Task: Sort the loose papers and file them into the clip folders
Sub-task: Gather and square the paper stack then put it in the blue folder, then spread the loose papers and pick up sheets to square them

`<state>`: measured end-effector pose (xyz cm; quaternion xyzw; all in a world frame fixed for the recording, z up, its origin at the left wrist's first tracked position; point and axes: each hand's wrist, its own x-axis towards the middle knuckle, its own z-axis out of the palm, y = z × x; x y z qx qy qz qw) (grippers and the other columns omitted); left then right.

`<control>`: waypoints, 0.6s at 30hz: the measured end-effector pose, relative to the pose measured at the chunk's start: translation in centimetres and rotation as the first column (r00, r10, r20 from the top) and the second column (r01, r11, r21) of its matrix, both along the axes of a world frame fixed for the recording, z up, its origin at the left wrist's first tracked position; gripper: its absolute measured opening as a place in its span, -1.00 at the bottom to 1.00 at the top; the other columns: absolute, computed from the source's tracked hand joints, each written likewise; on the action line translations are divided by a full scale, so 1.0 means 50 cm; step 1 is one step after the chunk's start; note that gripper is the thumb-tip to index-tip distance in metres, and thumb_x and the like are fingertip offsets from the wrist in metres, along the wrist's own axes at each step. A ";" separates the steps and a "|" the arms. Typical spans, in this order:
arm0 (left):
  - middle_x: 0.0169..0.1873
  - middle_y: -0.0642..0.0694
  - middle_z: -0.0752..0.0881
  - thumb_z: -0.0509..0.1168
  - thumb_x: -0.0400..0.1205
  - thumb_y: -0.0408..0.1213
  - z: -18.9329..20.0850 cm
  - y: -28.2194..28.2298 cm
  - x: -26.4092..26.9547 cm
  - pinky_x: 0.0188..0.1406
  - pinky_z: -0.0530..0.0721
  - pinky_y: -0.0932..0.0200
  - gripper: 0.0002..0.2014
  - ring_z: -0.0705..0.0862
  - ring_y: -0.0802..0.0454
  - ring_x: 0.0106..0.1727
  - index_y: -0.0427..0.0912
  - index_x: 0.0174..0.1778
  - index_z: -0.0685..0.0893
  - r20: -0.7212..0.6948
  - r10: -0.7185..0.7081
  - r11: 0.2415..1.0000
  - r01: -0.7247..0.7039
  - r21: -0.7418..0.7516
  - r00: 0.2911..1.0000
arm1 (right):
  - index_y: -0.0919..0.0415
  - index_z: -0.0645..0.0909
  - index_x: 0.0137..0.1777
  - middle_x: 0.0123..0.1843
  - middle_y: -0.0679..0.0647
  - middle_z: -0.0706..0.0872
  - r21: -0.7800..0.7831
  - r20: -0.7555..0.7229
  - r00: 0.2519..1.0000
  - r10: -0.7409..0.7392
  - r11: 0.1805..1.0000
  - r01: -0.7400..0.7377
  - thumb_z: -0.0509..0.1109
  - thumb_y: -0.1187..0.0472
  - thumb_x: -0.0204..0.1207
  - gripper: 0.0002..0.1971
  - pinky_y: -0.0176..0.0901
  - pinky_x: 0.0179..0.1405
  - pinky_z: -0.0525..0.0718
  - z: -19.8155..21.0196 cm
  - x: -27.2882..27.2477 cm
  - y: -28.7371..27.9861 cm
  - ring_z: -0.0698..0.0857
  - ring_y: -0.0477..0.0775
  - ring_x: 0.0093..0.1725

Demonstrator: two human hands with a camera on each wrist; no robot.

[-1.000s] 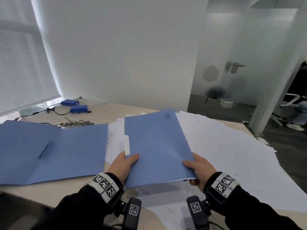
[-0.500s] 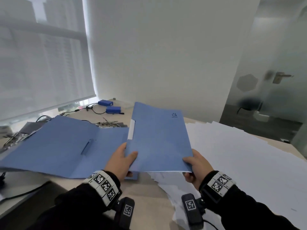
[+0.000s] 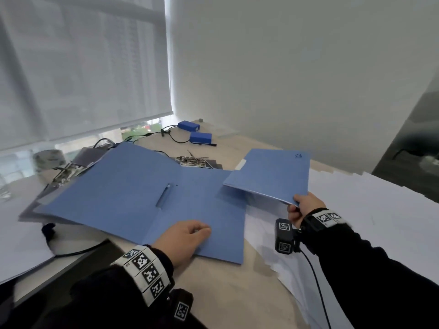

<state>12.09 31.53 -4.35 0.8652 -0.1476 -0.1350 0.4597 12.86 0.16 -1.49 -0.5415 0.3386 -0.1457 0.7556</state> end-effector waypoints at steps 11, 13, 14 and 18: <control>-0.29 0.74 0.61 0.37 0.65 -0.08 -0.017 0.057 -0.018 0.21 0.51 0.50 -0.81 0.61 0.60 0.00 0.31 -0.26 0.70 -0.006 0.050 0.999 -0.050 0.008 0.999 | 0.24 0.38 -0.12 -0.53 0.20 0.54 -0.031 -0.177 0.983 -0.037 0.999 0.032 0.19 0.13 0.73 -0.77 -0.40 -0.74 0.46 -0.008 0.080 -0.044 0.38 -0.05 -0.87; -0.11 0.67 0.64 0.36 0.62 -0.03 -0.014 0.065 -0.021 0.36 0.44 0.37 -0.80 0.62 0.41 0.19 0.37 -0.29 0.69 0.016 0.052 0.998 -0.053 0.033 0.999 | 0.27 0.45 -0.04 -0.61 0.18 0.60 -0.026 -0.135 0.989 -0.058 0.998 0.055 0.22 0.14 0.72 -0.81 -0.28 -0.77 0.54 -0.007 0.080 -0.042 0.50 -0.01 -0.81; 0.08 0.53 0.65 0.35 0.65 -0.06 -0.015 0.067 -0.021 0.39 0.38 0.37 -0.79 0.58 0.34 0.32 0.37 -0.27 0.67 0.021 0.049 0.997 -0.050 0.060 0.999 | 0.29 0.48 0.05 -0.53 0.21 0.65 -0.033 -0.118 0.991 -0.065 0.998 0.062 0.23 0.16 0.71 -0.83 -0.24 -0.77 0.58 -0.009 0.078 -0.040 0.59 0.03 -0.73; 0.61 0.12 0.39 0.23 0.66 0.03 -0.013 0.072 -0.035 0.61 0.15 0.23 -0.71 0.27 0.15 0.66 0.27 0.30 0.62 0.047 -0.005 0.959 -0.009 0.283 0.999 | 0.27 0.35 0.54 0.37 0.31 0.58 0.034 -0.108 0.994 -0.018 0.999 0.022 0.24 0.15 0.70 -0.55 -0.01 -0.30 0.78 -0.003 0.050 -0.016 0.72 0.22 0.01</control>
